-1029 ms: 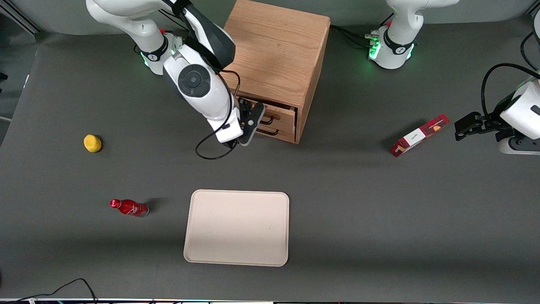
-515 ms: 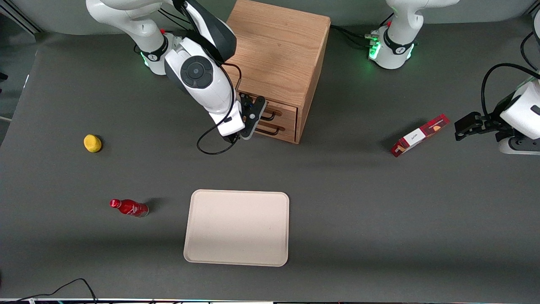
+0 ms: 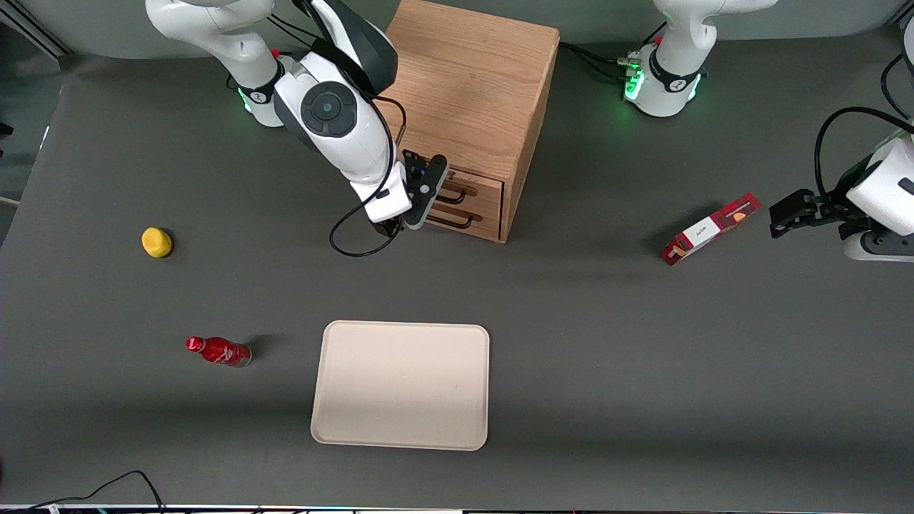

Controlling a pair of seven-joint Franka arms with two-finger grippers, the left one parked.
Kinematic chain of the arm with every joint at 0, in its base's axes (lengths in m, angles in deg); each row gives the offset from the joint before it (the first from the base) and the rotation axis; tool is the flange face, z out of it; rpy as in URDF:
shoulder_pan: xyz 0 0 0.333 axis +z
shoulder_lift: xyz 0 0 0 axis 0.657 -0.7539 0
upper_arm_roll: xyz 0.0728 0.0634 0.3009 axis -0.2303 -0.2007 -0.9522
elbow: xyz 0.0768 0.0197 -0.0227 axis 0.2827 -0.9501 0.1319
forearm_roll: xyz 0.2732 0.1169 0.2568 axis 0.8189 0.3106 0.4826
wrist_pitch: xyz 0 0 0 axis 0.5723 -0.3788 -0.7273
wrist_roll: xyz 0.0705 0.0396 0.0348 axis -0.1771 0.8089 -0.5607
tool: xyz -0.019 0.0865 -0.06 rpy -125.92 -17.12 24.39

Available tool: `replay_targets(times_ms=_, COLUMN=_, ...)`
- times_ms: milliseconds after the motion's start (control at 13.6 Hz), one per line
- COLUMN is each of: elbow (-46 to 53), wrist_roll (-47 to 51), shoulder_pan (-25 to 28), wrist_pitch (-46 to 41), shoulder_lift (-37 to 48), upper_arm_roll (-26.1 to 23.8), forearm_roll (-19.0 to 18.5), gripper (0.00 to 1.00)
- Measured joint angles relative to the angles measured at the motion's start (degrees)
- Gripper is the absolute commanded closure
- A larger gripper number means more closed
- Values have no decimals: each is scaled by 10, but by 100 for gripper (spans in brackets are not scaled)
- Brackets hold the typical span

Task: Close top drawer

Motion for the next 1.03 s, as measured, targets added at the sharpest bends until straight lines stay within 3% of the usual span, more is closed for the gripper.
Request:
replay_targets(times_ms=294, elbow=4, wrist_roll=1, shoulder_pan=-3, wrist_pitch=-11, shoulder_lift=7, upper_arm_roll=3, forearm_roll=22, gripper=0)
replay_targets(times_ms=735, elbow=43, wrist_roll=3, shoulder_pan=-4, wrist_pitch=-55, shoulder_lift=39, upper_arm_roll=12, forearm_roll=93, gripper=0)
replay_targets(times_ms=1029, elbow=80, wrist_roll=3, shoulder_pan=-5, wrist_pitch=-100, shoulder_lift=47, upper_arm_roll=45, forearm_roll=127, gripper=0)
